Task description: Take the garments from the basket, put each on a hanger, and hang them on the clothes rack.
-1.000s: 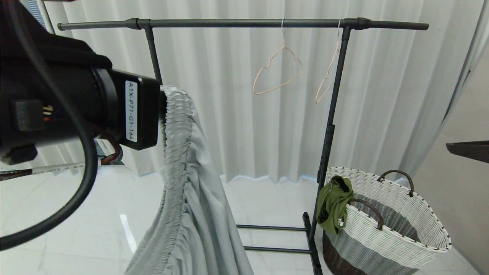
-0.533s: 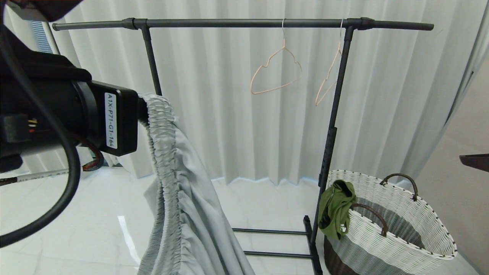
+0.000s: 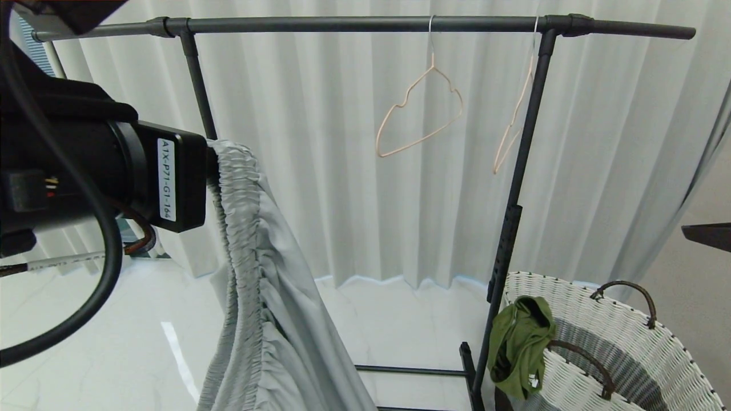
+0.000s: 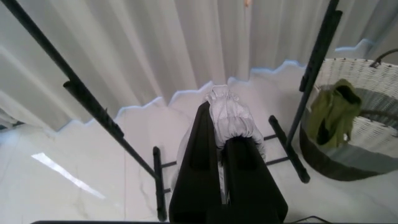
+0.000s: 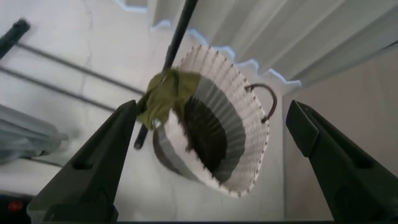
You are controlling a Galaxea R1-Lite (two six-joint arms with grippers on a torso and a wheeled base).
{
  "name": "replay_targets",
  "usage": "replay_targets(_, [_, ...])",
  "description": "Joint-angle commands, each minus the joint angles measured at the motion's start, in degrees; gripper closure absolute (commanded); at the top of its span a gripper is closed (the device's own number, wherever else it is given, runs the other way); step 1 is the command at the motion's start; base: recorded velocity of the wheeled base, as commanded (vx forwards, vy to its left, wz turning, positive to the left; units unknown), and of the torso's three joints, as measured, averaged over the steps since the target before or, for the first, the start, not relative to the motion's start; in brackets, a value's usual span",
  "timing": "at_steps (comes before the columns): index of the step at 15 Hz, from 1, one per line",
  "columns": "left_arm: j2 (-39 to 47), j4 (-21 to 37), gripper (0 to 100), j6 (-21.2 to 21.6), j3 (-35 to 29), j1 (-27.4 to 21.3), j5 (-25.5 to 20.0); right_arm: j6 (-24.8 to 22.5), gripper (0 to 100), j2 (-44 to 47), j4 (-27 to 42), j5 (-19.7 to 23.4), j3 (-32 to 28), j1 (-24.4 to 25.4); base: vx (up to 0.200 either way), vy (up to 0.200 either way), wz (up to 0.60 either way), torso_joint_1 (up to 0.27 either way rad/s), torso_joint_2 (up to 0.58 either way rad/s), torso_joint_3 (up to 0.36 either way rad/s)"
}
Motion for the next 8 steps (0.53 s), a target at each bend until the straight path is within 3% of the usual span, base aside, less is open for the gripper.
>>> replay_targets(1, [0.1,0.0,100,0.0,0.0,0.0,0.0,0.0,0,0.0,-0.5,0.0,0.8,-0.3,0.200,0.000,0.00,0.002,0.00,0.002])
replay_targets(7, [0.2,0.0,100,0.0,0.0,0.0,-0.1,0.0,0,-0.2,-1.5,0.0,1.8,-1.0,0.200,0.000,0.00,0.005,0.00,0.004])
replay_targets(8, [0.2,0.0,100,0.0,0.2,0.0,-0.1,0.0,0,-0.2,-1.5,0.0,1.8,-1.3,0.000,0.000,0.00,0.000,0.00,0.000])
